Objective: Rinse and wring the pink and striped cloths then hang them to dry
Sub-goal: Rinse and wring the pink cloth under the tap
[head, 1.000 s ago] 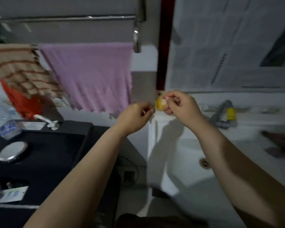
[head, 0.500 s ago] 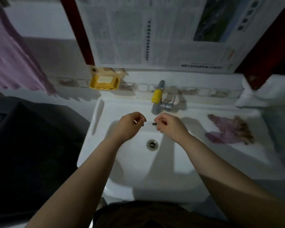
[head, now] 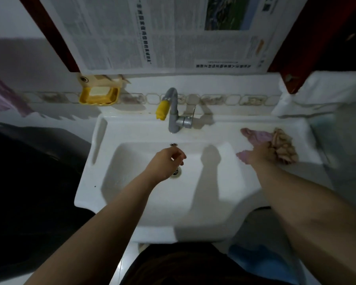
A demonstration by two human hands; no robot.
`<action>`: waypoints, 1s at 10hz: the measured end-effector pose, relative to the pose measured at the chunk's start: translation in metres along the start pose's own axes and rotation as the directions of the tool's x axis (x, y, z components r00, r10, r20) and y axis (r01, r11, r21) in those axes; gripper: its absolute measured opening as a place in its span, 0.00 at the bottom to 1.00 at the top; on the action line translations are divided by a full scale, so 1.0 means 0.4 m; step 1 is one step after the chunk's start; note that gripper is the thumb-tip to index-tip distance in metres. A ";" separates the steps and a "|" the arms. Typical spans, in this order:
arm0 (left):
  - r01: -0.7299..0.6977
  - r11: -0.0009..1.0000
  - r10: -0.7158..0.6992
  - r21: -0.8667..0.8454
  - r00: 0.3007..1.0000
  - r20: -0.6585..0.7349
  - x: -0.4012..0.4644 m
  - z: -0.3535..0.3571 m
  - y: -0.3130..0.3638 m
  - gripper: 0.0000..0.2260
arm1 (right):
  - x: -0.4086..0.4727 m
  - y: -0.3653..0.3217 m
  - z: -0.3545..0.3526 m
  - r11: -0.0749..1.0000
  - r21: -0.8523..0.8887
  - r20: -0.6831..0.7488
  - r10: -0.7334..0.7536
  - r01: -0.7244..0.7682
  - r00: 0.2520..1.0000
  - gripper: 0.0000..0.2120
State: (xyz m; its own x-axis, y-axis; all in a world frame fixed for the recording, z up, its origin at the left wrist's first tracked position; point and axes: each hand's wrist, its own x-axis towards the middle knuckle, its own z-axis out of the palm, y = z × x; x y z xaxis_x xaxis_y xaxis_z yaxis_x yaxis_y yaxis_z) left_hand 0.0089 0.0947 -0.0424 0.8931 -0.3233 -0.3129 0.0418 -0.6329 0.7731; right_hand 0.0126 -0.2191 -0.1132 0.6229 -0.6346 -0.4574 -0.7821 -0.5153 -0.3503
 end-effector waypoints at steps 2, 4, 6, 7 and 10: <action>0.047 0.999 -0.045 -0.028 0.998 0.053 0.016 0.036 0.009 0.07 | 0.027 0.031 0.011 0.914 0.406 0.023 -0.010 0.000 1.000 0.12; 0.068 0.996 -0.064 -0.061 0.996 0.060 0.045 0.044 0.013 0.10 | -0.072 -0.036 -0.062 0.965 0.152 -0.428 -0.130 0.213 0.894 0.18; 0.039 0.984 -0.046 -0.173 0.998 -0.040 0.068 0.038 0.026 0.07 | -0.198 -0.152 -0.207 0.309 0.824 -0.494 -0.016 0.474 0.869 0.09; -0.035 0.959 0.014 -0.280 0.997 -0.079 0.069 0.033 0.051 0.05 | -0.227 -0.201 -0.273 0.099 0.971 -0.194 -0.197 0.216 0.961 0.10; -0.155 0.725 0.345 -0.671 0.925 0.160 0.031 -0.042 0.144 0.29 | -0.383 -0.314 -0.239 0.499 0.865 0.467 -0.769 -0.047 0.436 0.05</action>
State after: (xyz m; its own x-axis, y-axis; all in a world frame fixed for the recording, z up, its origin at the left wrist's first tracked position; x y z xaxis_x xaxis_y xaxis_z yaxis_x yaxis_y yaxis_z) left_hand 0.0300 0.0659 0.0074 0.7688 -0.6298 -0.1108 0.1928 0.0630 0.9792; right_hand 0.0168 -0.1122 0.0790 0.8670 0.3887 -0.3118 -0.4312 0.2716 -0.8604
